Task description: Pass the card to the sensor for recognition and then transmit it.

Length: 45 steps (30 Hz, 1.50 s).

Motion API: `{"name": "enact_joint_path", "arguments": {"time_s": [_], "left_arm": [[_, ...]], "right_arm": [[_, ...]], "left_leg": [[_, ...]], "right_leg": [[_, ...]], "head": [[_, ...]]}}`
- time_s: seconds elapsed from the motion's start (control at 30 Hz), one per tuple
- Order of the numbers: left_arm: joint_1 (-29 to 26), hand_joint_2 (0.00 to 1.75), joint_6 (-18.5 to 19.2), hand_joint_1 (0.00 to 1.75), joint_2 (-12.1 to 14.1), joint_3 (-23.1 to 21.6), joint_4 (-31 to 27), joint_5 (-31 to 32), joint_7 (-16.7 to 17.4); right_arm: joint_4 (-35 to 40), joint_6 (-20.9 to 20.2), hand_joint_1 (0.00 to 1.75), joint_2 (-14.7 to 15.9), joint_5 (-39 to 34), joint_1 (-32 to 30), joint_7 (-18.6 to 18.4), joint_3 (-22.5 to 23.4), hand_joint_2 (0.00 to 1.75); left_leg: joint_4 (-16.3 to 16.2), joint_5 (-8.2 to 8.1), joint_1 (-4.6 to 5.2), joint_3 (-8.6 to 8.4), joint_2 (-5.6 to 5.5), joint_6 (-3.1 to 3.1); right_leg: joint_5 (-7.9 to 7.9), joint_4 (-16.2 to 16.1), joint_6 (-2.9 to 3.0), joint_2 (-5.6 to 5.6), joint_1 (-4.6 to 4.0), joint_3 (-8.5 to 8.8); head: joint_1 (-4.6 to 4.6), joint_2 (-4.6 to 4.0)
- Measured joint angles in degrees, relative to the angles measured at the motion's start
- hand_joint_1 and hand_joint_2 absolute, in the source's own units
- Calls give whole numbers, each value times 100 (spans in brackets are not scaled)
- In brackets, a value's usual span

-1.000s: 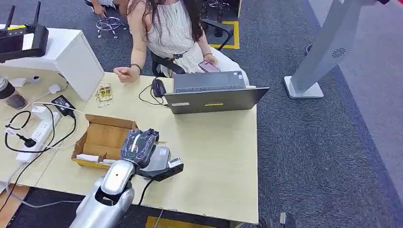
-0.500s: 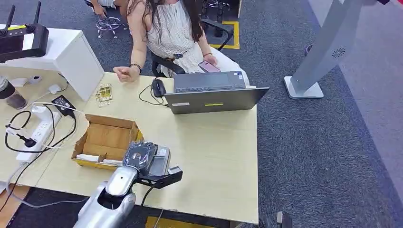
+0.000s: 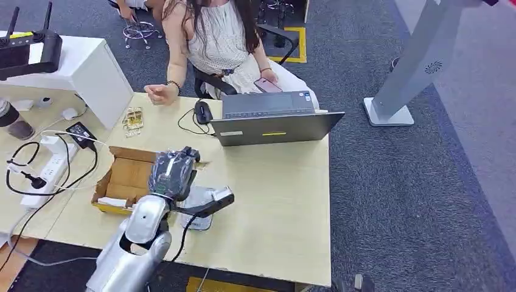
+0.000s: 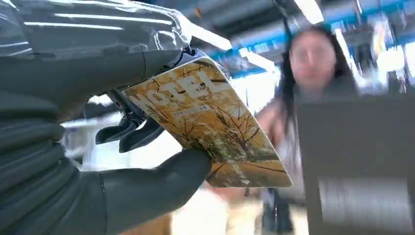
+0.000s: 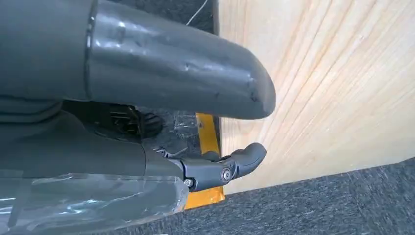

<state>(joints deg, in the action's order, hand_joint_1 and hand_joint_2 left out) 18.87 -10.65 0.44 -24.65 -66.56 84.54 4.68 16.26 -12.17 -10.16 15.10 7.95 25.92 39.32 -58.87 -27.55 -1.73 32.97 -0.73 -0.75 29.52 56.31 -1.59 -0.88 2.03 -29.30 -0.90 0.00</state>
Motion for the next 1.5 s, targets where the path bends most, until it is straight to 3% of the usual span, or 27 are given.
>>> {"name": "enact_joint_path", "arguments": {"time_s": [0.2, 0.37, 0.63, 0.67, 0.93, 1.2, 1.27, 1.37, 1.5], "left_arm": [[495, 175, -439, 175, 35, 413, -273, 96, -31], [1165, 175, -85, 175, 133, 789, -68, 68, 133], [1845, 175, 178, 175, 175, 964, 619, 288, 360], [1880, 175, 180, 0, 175, 964, 713, 304, 376], [1886, 175, -15, 0, 170, 997, 1056, 269, 404], [1565, 175, -115, 0, 37, 1014, 921, 321, 233], [1369, 175, -122, 0, -26, 1005, 682, 308, 21], [676, 175, 40, 0, -118, 826, -125, 227, -331], [-539, 175, 164, 0, -17, 334, -1323, 67, -380]], "right_arm": [[0, 7, 0, -15, 52, 52, -63, -136, 0], [0, 9, 0, -31, 52, 93, -131, -247, 0], [-4, 11, 0, -31, 22, 105, -157, -310, 0], [-4, 11, 0, -31, 13, 104, -166, -313, 0], [-15, 11, 0, -31, -2, 100, -181, -378, 0], [-31, 35, 0, -31, -72, 85, -170, -393, 0], [-31, 35, 0, -31, -131, 64, -133, -393, 0], [-35, 33, 0, -31, -278, -5, 5, -385, 0], [-35, 4, 0, -24, -466, -146, 175, -245, 0]], "left_leg": [[0, 4, 0, -2, -2, -6], [0, 10, -2, -2, -1, -10], [0, 13, 0, -1, -7, -7], [0, 13, 0, -1, -7, -7], [0, 13, -1, -1, -6, -7], [0, 12, 0, 1, -4, -7], [0, 10, 1, 0, -1, -8], [0, 3, 2, 2, -2, -6], [0, -14, 3, 3, 8, -7]], "right_leg": [[0, 11, 0, 1, 0, -2], [-3, 14, 4, 0, -1, -4], [-3, 13, 5, 7, 0, -3], [-3, 13, 5, 7, 0, -3], [-3, 14, 5, 5, 0, -4], [-2, 12, 4, 2, 0, -6], [-3, 11, 5, -1, 1, -7], [2, 10, 2, 0, 2, -6], [10, 8, 2, -9, 2, -14]], "head": [[-2, 0], [0, 0], [0, 0], [0, 0], [0, 0], [0, 0], [0, 0], [0, 0], [0, 0]]}}
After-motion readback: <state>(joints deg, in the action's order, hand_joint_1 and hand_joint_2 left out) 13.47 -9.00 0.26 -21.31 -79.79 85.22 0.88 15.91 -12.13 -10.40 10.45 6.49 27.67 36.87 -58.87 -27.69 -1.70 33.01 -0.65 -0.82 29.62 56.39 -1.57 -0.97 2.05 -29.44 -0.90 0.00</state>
